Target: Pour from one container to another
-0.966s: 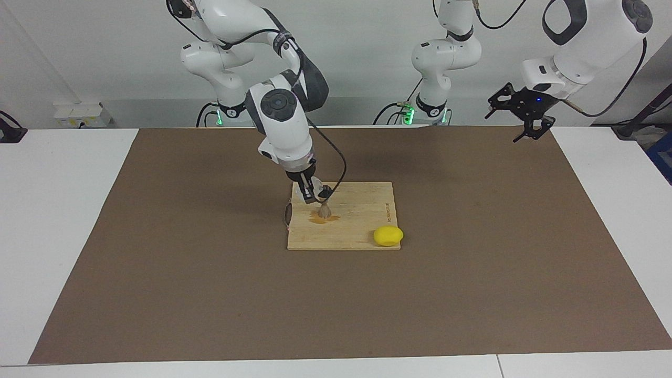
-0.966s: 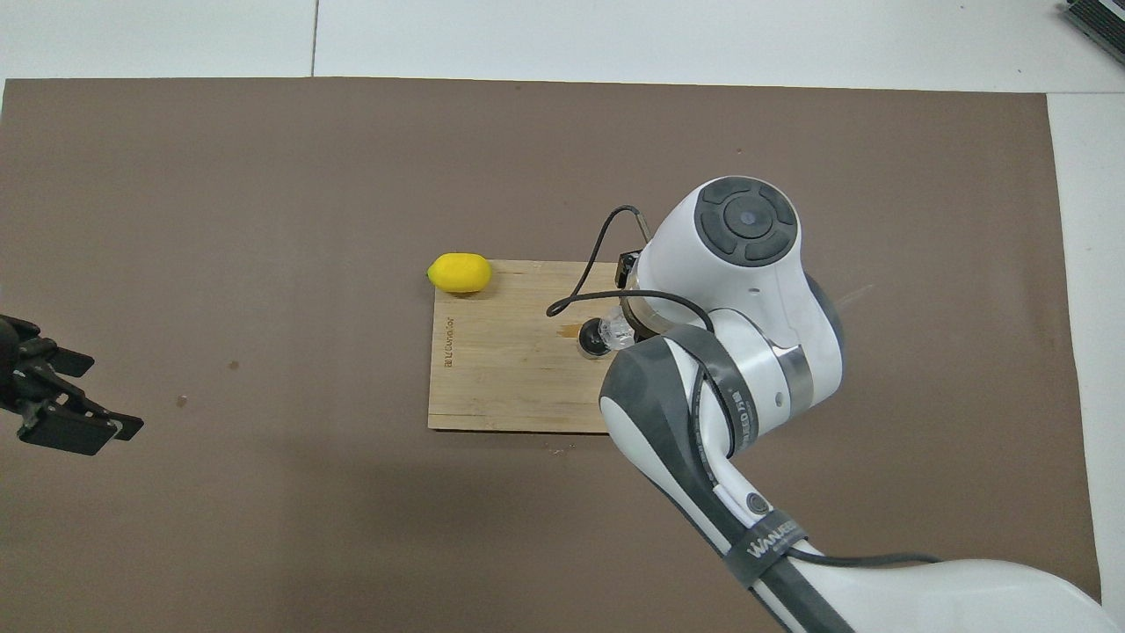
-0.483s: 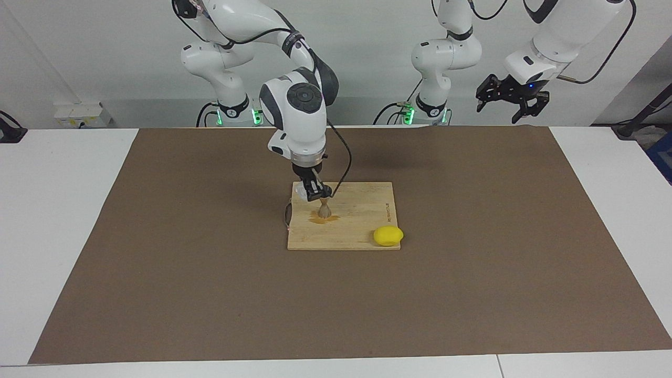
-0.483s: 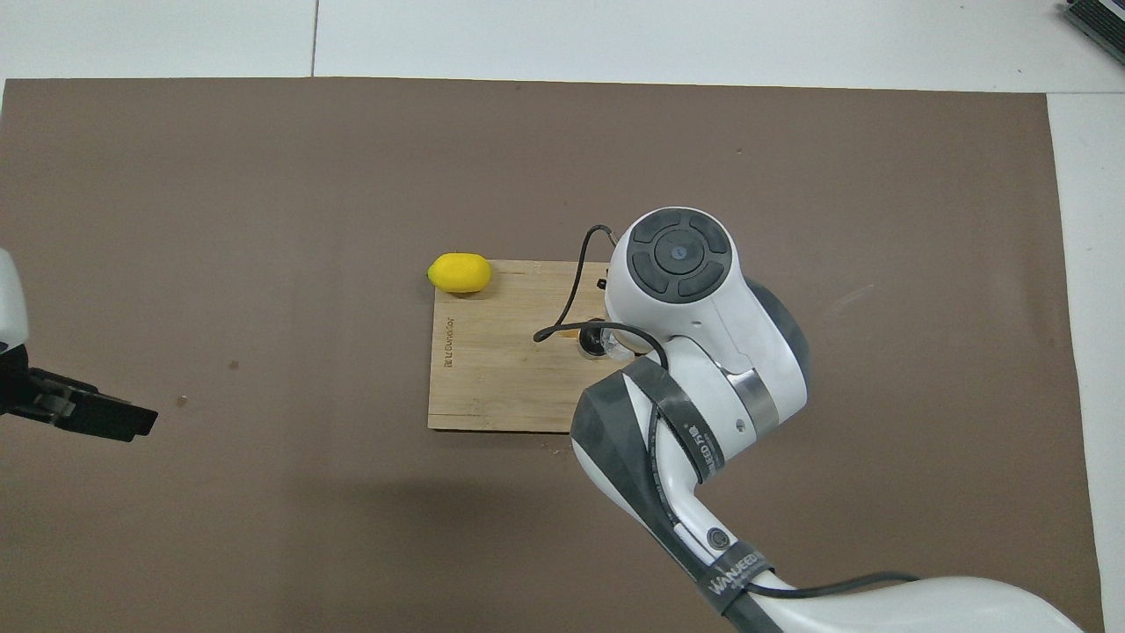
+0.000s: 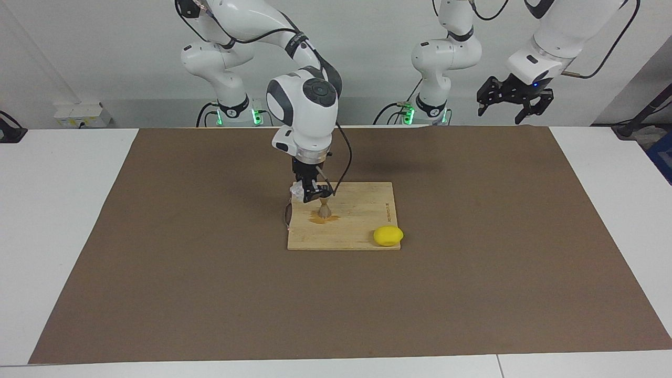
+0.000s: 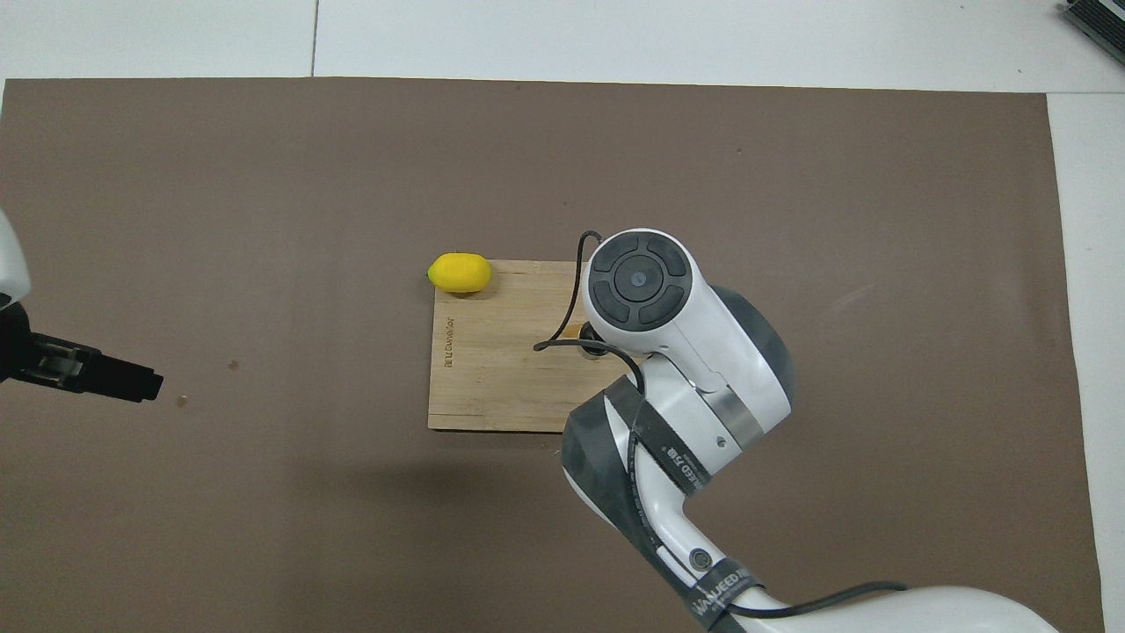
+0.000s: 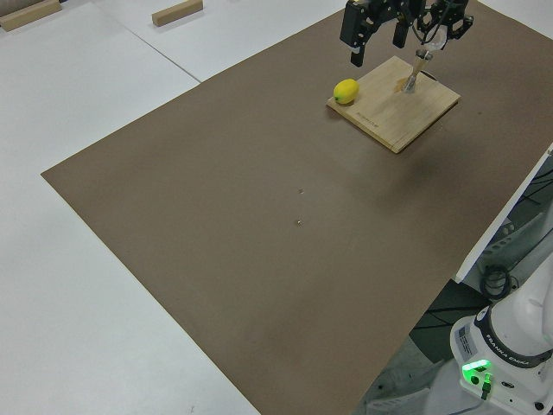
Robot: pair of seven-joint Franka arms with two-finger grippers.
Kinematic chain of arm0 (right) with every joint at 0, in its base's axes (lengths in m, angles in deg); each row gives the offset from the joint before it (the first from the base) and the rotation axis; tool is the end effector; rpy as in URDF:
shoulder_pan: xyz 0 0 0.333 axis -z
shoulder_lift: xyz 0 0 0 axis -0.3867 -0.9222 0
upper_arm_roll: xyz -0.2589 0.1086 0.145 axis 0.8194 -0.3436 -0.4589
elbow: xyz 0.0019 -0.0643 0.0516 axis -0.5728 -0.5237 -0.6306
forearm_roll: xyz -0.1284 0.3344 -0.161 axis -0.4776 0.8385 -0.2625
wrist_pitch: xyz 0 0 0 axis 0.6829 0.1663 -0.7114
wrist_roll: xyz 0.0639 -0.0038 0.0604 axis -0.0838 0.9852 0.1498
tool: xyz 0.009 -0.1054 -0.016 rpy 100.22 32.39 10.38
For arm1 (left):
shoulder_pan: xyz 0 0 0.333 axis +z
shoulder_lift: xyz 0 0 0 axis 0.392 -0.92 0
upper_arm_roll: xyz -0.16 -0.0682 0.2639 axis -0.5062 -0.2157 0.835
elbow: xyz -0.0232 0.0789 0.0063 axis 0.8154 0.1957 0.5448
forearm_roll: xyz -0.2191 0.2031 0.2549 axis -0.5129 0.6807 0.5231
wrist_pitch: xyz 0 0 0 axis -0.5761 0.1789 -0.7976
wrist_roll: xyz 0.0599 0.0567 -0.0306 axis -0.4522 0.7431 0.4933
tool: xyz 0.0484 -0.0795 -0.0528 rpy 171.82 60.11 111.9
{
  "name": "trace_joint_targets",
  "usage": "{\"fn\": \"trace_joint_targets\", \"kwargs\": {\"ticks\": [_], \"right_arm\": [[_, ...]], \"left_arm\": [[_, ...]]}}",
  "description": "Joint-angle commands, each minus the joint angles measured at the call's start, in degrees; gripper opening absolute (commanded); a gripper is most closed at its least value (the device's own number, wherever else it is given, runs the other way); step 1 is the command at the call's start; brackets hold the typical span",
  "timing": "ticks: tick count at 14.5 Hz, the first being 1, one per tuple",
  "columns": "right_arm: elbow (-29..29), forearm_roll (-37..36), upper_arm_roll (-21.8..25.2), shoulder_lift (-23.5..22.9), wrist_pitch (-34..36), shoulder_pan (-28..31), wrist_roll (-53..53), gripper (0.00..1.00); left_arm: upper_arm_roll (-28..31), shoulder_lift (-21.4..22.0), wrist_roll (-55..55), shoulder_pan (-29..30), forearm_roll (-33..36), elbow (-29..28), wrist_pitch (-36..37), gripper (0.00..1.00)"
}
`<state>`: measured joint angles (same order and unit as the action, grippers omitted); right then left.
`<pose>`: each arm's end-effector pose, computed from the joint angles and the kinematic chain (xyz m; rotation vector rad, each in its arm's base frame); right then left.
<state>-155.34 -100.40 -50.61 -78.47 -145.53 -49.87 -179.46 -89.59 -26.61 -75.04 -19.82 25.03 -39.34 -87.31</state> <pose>0.5404 0.3226 0.4155 2.5322 -1.6298 0.1982 0.4991 -0.0516 0.6267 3.0250 -0.4748 -0.1858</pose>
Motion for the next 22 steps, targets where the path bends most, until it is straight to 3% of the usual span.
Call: {"fn": "trace_joint_targets", "kwargs": {"ticks": [1, 11, 14, 17, 22], "right_arm": [[0.1, -2.4, 0.1, 0.8, 1.3, -1.4, -1.9, 0.00], [0.7, -3.2, -0.1, 0.6, 1.0, -1.3, -1.7, 0.00], [1.2, 1.6, -0.1, 0.2, 0.3, -0.2, -1.9, 0.00], [1.2, 5.5, -0.1, 0.0, -0.2, 0.8, -1.7, 0.00], [1.2, 12.0, -0.1, -0.7, -3.1, 3.6, -1.4, 0.00]], "left_arm": [[0.1, -7.8, 1.5, -1.2, 1.6, 9.6, 4.2, 1.00], [-0.2, -8.9, 3.7, -2.5, 2.7, 10.6, 5.4, 1.00], [-0.2, -7.0, 8.5, -2.6, 2.7, 8.5, 3.2, 1.00], [-0.2, -6.8, 9.5, -2.7, 2.9, 8.4, -1.5, 1.00], [-0.2, -7.0, 10.2, -4.7, 5.4, 8.6, -3.2, 1.00]]}}
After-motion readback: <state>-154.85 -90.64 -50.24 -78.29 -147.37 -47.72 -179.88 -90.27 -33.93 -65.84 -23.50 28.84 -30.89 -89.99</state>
